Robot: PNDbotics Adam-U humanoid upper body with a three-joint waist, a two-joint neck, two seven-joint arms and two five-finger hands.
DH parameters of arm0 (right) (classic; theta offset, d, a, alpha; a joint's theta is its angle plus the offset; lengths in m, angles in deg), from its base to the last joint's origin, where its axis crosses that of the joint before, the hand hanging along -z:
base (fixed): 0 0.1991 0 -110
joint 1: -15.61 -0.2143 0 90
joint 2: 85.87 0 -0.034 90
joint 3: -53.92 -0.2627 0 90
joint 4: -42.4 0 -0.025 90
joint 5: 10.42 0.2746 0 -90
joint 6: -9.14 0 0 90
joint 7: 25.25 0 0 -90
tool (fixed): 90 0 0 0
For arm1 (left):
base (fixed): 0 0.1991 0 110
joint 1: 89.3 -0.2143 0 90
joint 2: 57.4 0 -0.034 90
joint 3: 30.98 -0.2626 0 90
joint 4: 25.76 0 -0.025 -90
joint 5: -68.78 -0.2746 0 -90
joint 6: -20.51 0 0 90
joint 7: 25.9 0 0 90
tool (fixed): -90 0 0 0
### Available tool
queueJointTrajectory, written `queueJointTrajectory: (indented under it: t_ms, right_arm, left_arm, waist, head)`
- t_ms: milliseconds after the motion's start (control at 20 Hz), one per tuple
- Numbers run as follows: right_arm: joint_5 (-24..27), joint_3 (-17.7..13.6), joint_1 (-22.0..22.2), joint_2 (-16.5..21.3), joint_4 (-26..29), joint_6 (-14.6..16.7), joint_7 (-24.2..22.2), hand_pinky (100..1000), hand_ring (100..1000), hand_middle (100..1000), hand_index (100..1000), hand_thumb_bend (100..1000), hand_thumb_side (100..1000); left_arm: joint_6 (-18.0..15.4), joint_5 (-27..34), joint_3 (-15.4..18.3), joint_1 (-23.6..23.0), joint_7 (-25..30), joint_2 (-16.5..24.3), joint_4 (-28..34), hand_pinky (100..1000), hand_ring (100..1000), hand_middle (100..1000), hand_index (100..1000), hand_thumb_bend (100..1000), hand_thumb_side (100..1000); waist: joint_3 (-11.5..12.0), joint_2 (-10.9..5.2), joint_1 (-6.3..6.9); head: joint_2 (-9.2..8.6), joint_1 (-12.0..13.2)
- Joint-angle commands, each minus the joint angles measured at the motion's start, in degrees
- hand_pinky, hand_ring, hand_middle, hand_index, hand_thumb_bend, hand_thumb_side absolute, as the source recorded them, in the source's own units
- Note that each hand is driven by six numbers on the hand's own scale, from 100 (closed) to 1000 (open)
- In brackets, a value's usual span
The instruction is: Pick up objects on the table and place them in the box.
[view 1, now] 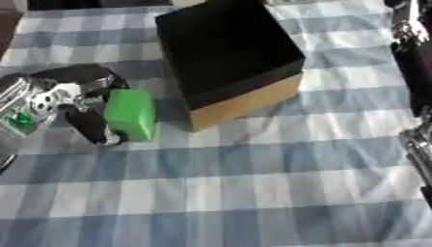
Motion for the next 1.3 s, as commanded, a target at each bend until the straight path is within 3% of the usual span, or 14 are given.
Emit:
queueJointTrajectory:
  t_ms: [50,600,950,1300]
  right_arm:
    - [0.11,-0.5,-0.37,0.47,0.87,-0.17,0.12,854,745,646,802,100,617]
    - [-0.35,-0.77,-0.17,0.2,0.87,-0.22,-0.51,855,746,646,802,100,613]
    - [-0.51,-0.74,-0.5,0.31,0.87,-0.47,-1.53,855,747,647,801,100,607]
    - [-0.45,-0.61,-0.82,0.01,0.87,-0.4,-1.91,856,747,646,801,100,608]
  left_arm:
    - [10.18,0.51,2.6,1.48,7.9,1.36,2.62,779,690,535,651,100,100]
    - [10.82,-0.63,7.08,5.4,7.21,-0.15,5.38,777,679,525,639,100,100]
    - [9.56,-4.52,8.5,11.66,5.6,-6.34,-0.34,775,681,526,643,100,119]
    - [7.82,-7.68,9.24,16.73,1.13,-14.0,-8.95,774,689,537,658,100,150]
  waist:
    - [0.14,-1.9,-0.11]
    - [0.63,-3.86,0.1]
    - [-0.1,-5.01,0.23]
    - [-1.48,-4.96,0.5]
  head:
    - [0.09,-0.06]
    - [0.89,-0.44]
    - [1.07,-0.11]
    - [0.21,0.52]
